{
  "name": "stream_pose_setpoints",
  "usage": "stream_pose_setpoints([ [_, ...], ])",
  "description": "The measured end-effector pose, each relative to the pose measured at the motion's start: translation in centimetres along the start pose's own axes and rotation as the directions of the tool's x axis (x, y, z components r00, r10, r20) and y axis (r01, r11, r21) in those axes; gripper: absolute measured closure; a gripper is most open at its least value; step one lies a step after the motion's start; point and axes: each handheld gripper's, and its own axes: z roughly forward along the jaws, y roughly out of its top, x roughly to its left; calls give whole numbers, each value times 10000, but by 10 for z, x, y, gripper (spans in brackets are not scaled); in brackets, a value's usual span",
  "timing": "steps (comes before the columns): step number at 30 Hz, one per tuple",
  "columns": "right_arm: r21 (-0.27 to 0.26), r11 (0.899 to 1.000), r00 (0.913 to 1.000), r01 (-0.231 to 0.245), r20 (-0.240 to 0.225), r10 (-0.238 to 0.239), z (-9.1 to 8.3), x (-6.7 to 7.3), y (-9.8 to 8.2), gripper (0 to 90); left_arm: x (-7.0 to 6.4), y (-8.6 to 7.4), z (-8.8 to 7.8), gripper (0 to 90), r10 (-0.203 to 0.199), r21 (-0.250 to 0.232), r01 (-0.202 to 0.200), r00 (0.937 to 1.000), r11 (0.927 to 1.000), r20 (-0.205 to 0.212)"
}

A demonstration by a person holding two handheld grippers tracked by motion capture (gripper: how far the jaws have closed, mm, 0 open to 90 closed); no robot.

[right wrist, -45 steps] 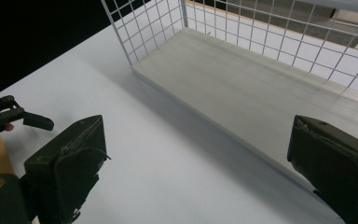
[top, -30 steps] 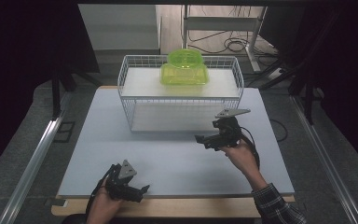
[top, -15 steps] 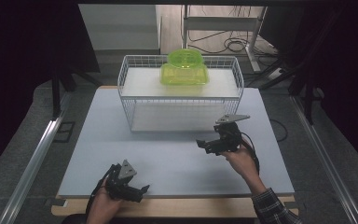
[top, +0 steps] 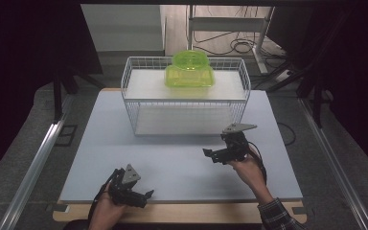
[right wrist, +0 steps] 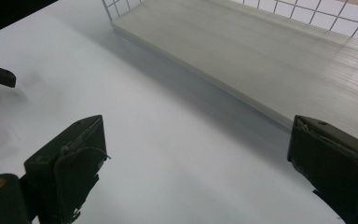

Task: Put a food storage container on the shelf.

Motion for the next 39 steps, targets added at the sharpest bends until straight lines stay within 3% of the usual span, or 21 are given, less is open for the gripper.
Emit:
stream_pose_setpoints([
  [21,204,9997,10000,-95,8,94,-5,2,-21,46,0,0,0,19,21,-15,-21,10000,10000,-6],
  [39,267,9995,9990,-138,437,127,-14,-4,-43,38,0,0,-1,19,5,-48,-5,10000,10000,2],
])
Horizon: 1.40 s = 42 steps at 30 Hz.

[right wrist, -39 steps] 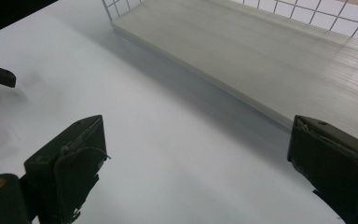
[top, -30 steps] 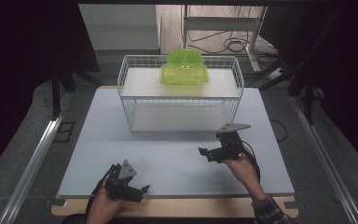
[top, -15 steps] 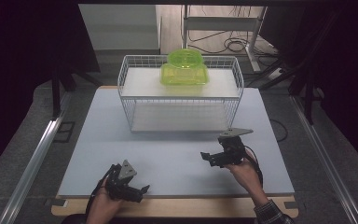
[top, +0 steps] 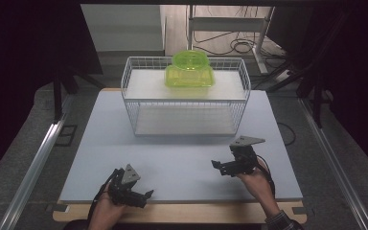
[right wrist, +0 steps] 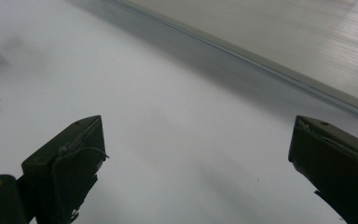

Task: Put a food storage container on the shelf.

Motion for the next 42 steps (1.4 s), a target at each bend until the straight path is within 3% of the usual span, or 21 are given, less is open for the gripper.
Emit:
stream_pose_setpoints([
  [29,275,9993,9982,-267,546,252,-14,-11,-36,37,0,0,0,19,-2,-14,2,10000,10000,-17],
  [42,485,9979,9977,-440,536,414,-19,-13,-50,37,-1,0,1,17,100,-11,-100,9999,9999,-61],
])
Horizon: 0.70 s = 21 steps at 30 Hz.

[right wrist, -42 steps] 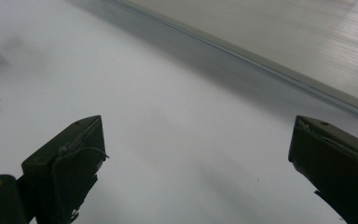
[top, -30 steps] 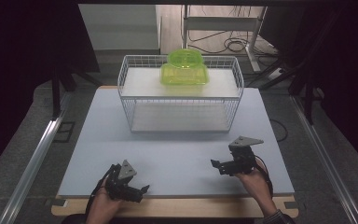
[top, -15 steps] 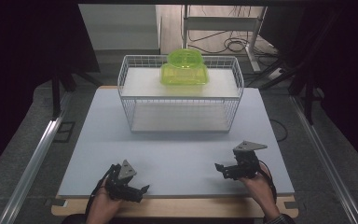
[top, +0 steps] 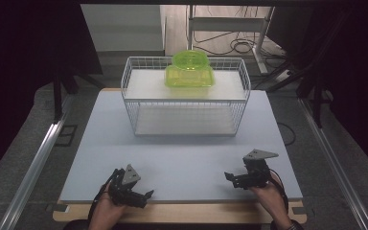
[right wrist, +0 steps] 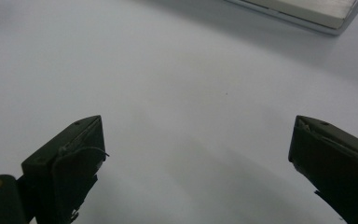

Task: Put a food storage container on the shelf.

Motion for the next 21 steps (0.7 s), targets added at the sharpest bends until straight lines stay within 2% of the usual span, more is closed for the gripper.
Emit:
stream_pose_setpoints([
  [21,538,9985,9999,-107,-10,108,6,-4,-17,13,-2,0,1,16,114,47,-115,9999,9999,36],
])
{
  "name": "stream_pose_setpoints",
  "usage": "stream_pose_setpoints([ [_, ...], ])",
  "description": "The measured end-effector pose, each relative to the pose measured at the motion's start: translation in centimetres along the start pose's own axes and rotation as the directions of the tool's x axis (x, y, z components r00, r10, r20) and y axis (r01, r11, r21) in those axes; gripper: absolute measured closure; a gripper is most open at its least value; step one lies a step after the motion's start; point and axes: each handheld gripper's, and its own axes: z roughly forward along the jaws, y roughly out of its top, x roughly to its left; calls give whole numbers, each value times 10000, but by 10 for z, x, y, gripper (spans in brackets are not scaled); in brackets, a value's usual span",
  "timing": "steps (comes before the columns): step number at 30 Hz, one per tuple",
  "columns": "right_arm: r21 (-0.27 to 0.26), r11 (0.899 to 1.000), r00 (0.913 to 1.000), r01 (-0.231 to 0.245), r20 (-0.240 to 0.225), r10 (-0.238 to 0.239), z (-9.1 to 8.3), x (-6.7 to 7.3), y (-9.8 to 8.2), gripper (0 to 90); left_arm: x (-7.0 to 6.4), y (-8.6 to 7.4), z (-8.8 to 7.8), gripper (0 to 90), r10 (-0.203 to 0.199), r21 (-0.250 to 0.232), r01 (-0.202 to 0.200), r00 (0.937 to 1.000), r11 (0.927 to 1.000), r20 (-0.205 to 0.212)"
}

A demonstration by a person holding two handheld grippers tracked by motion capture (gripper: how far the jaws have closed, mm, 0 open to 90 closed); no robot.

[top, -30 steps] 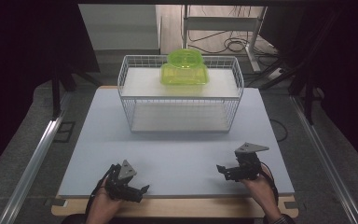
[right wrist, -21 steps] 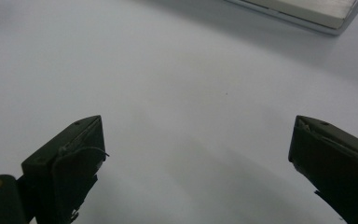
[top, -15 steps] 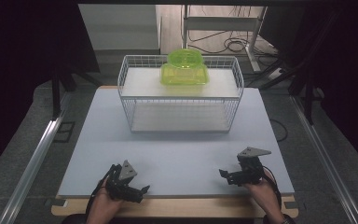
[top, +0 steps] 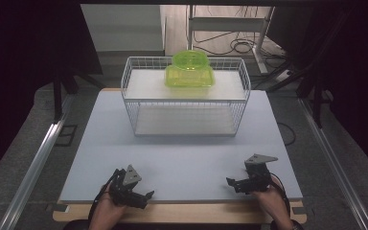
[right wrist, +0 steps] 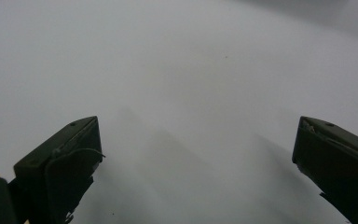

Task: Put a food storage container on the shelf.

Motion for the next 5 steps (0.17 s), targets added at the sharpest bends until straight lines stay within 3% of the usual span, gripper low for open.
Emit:
stream_pose_setpoints([
  [5,98,9999,10000,82,43,-82,1,1,0,10,0,1,0,16,-25,-46,25,10000,10000,-26],
])
